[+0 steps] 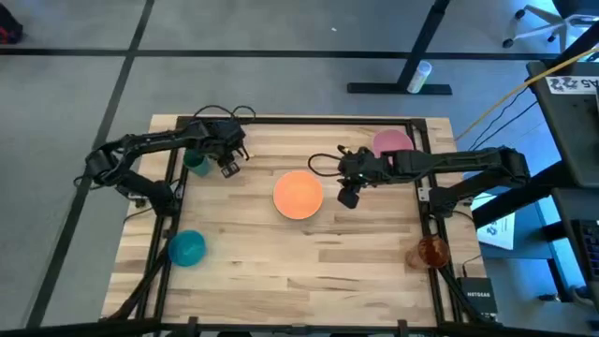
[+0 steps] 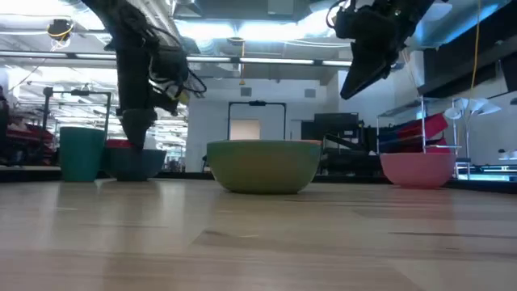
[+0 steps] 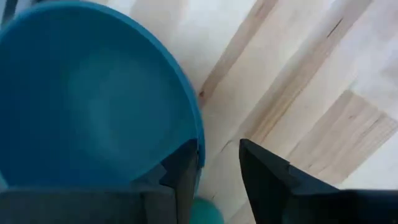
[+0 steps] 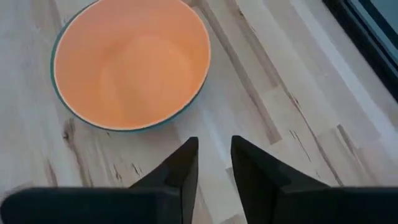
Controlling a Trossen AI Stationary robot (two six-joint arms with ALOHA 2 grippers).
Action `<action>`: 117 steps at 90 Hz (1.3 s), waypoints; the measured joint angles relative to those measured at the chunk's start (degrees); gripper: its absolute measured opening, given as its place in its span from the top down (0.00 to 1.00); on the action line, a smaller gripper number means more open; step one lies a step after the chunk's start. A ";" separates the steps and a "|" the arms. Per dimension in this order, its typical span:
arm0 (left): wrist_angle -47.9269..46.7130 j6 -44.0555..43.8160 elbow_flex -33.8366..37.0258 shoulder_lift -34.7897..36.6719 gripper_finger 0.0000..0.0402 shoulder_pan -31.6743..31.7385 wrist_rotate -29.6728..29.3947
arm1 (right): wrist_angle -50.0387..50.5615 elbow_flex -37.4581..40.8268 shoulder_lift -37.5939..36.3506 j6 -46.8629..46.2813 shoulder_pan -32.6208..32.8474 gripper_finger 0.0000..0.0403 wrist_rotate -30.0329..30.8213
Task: Nest bowls inside each other
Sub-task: Stack the blue bowl on top of the orange bowl
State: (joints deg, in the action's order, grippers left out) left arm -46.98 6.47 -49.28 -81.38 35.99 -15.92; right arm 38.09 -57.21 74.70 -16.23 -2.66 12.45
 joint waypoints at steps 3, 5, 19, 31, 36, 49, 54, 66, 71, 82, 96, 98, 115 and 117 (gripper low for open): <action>0.03 0.04 0.00 -0.45 0.74 0.00 -0.05 | 0.20 0.00 0.00 0.01 0.00 0.80 0.00; 0.07 0.11 0.00 -0.69 0.75 0.00 -0.27 | 0.34 0.00 0.00 0.00 0.00 0.80 0.00; 1.74 1.22 0.02 -0.38 0.86 -0.15 -1.68 | 1.25 0.00 0.00 0.01 0.00 0.80 0.02; 2.62 1.80 0.02 1.27 0.98 -0.46 -1.66 | 1.26 0.00 0.00 0.01 0.00 0.80 0.32; 2.49 2.04 0.02 1.92 0.99 -0.59 -1.61 | 1.26 0.00 0.00 0.05 0.00 0.80 1.04; 2.51 3.30 0.02 3.06 1.00 -0.81 -1.64 | 1.25 0.00 0.00 0.04 0.00 0.80 1.51; 2.57 3.89 0.02 3.14 1.00 -0.81 -1.62 | 1.25 0.00 0.00 0.04 0.00 0.80 1.51; 2.43 4.12 0.02 3.14 1.00 -0.90 -1.64 | 1.22 0.00 0.00 0.04 0.00 0.80 1.52; 2.40 4.09 0.02 3.14 1.00 -1.17 -1.66 | 1.22 0.00 0.00 0.04 0.00 0.80 1.52; 2.45 3.98 0.02 3.14 1.00 -2.07 -1.66 | 1.24 0.00 0.00 0.04 0.00 0.80 1.51; 0.81 3.46 -1.19 3.14 1.00 -3.69 -1.63 | 1.22 0.00 0.00 0.04 0.00 0.80 1.53; 0.49 3.27 -1.72 3.14 1.00 -3.98 -1.64 | 1.22 0.00 0.00 0.04 0.00 0.80 1.53; -0.62 3.24 -7.13 3.14 1.00 -6.45 -1.66 | 1.22 0.00 0.00 0.04 0.00 0.80 1.59; -0.59 3.36 -7.79 3.14 1.00 -6.73 -1.66 | 1.25 0.00 0.00 0.02 0.00 0.80 1.60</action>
State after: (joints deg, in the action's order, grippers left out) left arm -47.58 9.83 -57.07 -78.24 29.26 -17.58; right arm 39.33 -57.21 74.70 -16.21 -2.66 14.04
